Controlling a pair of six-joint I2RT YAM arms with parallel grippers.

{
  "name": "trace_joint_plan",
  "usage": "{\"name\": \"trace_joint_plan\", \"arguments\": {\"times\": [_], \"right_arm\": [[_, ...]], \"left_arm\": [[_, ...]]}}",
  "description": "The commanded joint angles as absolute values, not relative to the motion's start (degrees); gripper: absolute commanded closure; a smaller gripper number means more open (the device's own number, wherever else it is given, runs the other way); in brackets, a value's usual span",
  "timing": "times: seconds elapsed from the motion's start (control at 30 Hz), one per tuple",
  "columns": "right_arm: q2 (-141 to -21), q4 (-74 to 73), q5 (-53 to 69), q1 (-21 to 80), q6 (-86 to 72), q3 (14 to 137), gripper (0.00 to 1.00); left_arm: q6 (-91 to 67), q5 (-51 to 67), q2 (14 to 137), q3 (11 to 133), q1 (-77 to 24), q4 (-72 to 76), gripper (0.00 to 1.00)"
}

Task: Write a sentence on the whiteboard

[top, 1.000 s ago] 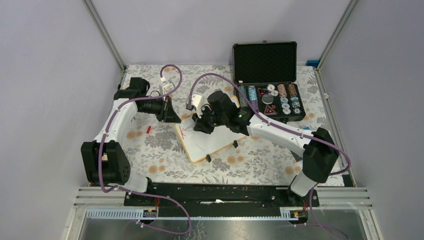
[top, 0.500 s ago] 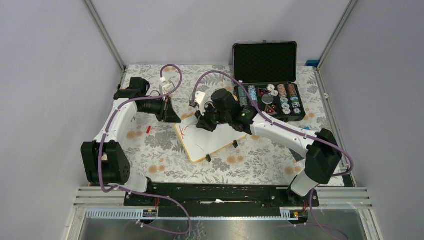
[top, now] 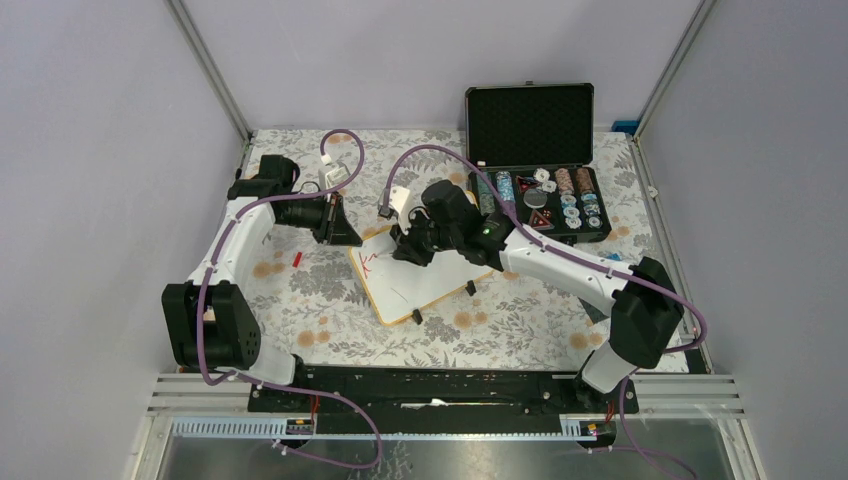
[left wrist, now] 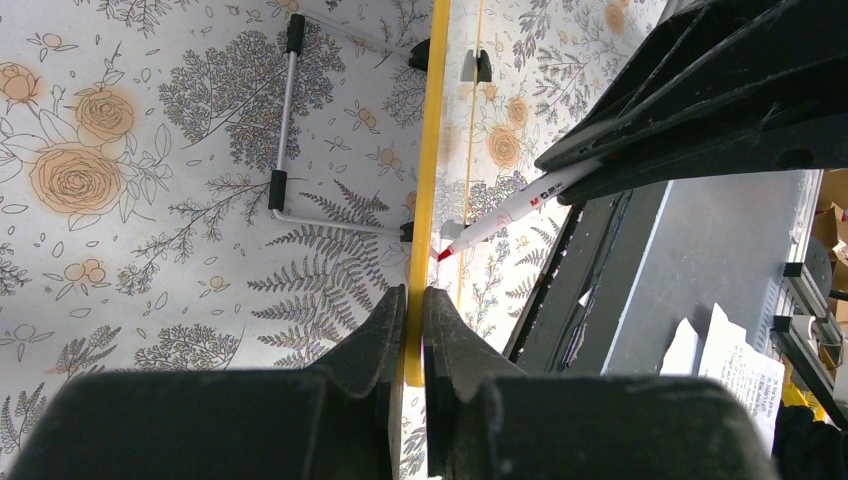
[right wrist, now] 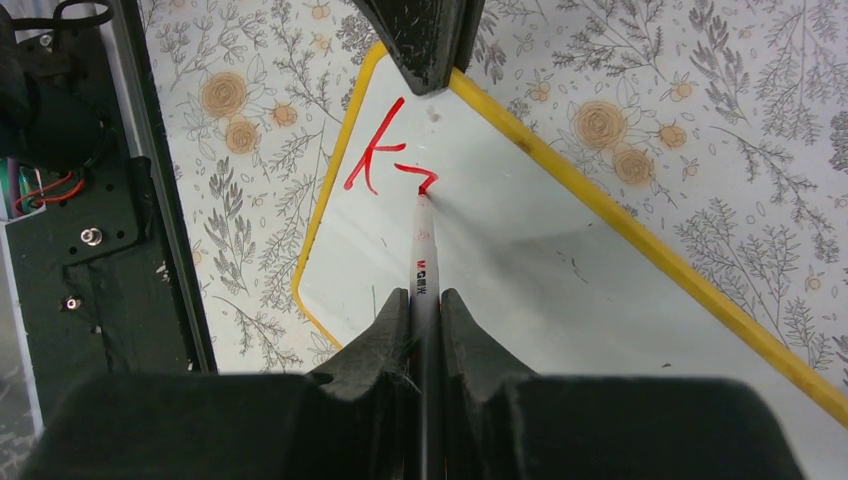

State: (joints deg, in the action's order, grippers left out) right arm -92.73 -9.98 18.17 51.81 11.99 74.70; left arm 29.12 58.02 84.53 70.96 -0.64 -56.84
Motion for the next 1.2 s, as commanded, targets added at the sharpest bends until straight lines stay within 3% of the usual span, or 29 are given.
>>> {"name": "trace_joint_plan", "arguments": {"times": [0.0,1.17], "right_arm": [[-92.6,-10.1,18.2,52.3,13.2,73.3,1.0],[-90.2,-11.5,16.2,53.1,13.5,78.3,1.0]], "left_arm": [[30.3,58.7,83.9,70.2,-1.2,-57.2,1.0],[30.4,59.0,83.3,69.6,-1.5,-57.1,1.0]]}}
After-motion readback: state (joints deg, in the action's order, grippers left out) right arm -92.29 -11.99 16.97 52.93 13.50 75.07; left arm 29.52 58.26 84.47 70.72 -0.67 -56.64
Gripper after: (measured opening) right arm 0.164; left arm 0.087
